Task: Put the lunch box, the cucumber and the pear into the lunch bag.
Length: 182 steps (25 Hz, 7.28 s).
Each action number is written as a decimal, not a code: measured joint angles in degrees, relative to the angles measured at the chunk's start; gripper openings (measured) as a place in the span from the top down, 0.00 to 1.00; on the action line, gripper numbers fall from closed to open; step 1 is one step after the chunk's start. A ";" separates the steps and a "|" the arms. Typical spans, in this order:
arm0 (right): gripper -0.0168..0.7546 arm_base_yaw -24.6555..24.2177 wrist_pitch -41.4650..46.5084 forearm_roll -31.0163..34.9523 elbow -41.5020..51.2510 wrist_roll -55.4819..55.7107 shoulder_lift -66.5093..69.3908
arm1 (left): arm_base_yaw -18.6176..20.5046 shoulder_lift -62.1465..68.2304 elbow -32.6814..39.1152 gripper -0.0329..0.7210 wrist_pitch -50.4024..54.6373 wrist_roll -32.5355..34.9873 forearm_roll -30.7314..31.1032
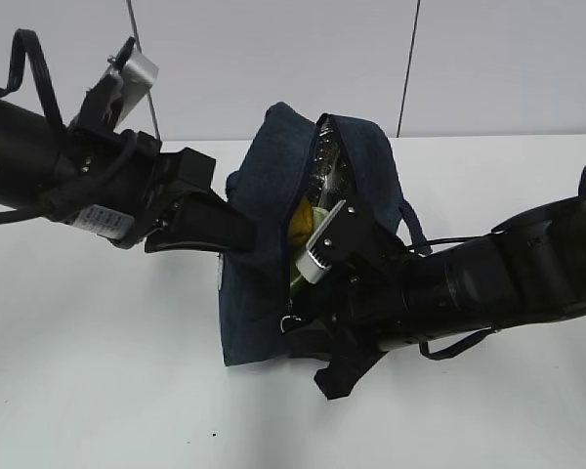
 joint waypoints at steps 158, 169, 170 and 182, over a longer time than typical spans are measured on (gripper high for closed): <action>0.97 -16.95 14.03 -1.20 -32.42 23.41 9.34 | -2.48 4.50 -1.63 0.55 9.26 -1.51 11.01; 0.97 -16.95 14.03 -1.33 -32.42 23.41 9.34 | 5.14 2.00 -5.69 0.51 12.54 -3.95 11.54; 0.97 -16.95 14.03 -1.33 -32.42 23.41 9.34 | 6.13 2.00 -5.67 0.51 12.54 -4.06 11.47; 0.97 -16.95 14.07 -2.69 -32.42 23.41 9.34 | 8.73 2.00 -5.70 0.51 1.04 -2.84 -1.41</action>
